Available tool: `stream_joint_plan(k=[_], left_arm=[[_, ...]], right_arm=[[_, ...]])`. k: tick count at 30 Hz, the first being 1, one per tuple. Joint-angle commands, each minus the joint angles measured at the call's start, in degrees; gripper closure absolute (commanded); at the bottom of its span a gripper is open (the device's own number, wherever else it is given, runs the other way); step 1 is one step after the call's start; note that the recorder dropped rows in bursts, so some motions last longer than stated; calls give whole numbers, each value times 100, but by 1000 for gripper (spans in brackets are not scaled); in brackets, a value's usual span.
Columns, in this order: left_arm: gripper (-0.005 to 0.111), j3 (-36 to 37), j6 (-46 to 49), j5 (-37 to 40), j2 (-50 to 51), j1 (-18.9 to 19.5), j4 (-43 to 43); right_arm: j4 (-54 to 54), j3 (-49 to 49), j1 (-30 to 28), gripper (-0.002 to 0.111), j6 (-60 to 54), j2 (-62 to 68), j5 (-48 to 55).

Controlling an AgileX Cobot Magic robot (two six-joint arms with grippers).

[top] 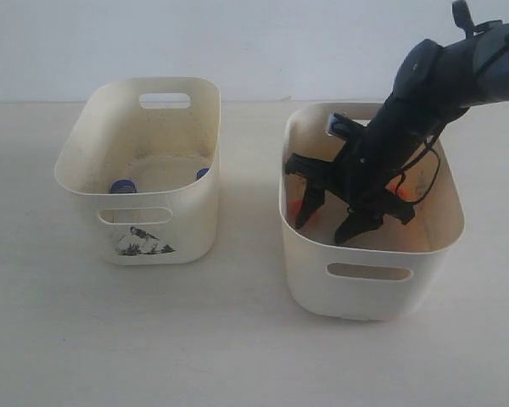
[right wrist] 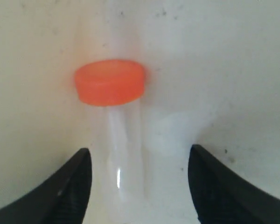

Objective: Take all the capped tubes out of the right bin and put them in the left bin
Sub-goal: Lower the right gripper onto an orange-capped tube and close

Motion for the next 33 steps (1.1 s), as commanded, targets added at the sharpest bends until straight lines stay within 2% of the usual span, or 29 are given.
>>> stream_joint_plan(k=[1,9,17,24,26,30,33], left_arm=[[102,-21,-66,-54,-10,6,-64],[102,-21,-66,-54,-10,6,-64],[102,-21,-66,-54,-10,6,-64],[102,-21,-66,-54,-10,6,-64],[102,-21,-66,-54,-10,6,-64],[102,-21,-66,-54,-10,6,-64],[102,-21,-66,-54,-10,6,-64]], right_arm=[[313,1,3,50,-259,1,70],[275,1,73,50,-296,1,-115],[90,1,419,50,-268,184,-419],[-362,1,456,51,135,382,-393],[-431,1,456,55,213,412,-384],[-475,1,456,75,228,544,-318],[-525,1,456,86,241,592,-302]])
